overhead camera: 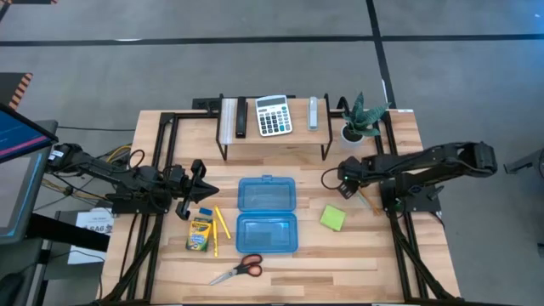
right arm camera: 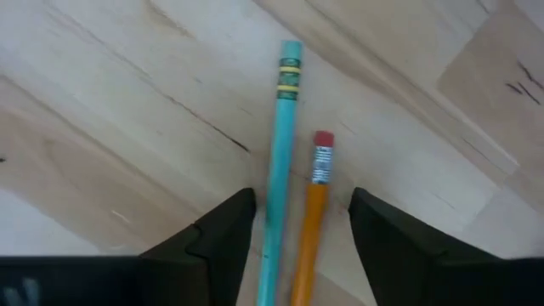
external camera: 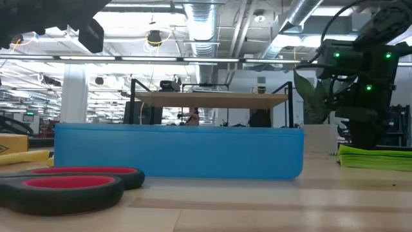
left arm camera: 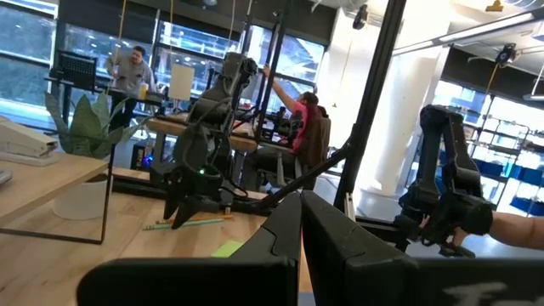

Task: Pack school essentials
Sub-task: Put the blue pencil into the blue supply box

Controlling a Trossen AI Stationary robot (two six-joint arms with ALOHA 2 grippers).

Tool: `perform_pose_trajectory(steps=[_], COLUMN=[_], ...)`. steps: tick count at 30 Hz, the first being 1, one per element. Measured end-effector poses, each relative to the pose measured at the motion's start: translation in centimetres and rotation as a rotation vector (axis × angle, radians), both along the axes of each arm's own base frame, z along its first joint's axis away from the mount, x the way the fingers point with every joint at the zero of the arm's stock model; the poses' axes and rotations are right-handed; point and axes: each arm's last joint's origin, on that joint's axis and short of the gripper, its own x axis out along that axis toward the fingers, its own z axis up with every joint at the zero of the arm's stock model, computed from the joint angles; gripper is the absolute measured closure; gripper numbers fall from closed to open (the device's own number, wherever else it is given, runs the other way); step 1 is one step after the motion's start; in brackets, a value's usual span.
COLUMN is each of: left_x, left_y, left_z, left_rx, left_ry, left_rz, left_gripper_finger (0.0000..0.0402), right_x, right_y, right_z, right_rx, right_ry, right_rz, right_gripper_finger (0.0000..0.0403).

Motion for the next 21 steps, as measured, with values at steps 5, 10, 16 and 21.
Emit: perform_pose_trajectory(steps=[5, 10, 16, 21], left_x=[0.0, 0.0, 0.0, 0.0], left_y=[0.0, 0.0, 0.0, 0.0], left_z=[0.0, 0.0, 0.0, 0.0], left_rx=[0.0, 0.0, 0.0, 0.0], left_ry=[-0.001, 0.0, 0.0, 0.0], left_rz=[0.0, 0.0, 0.0, 0.0], left_gripper_finger=[0.0401, 0.0401, 0.0401, 0.0401], right_x=[0.6, 0.6, 0.5, 0.5], right_y=[0.7, 1.4, 1.7, 1.7], right_z=[-0.3, -0.2, 0.1, 0.1], right_rx=[-0.01, -0.012, -0.011, -0.009], right_ry=[-0.008, -0.039, -0.058, -0.064], right_rz=[0.033, 0.08, 0.124, 0.124], right_gripper_finger=[0.0248, 0.0323, 0.0389, 0.0375])
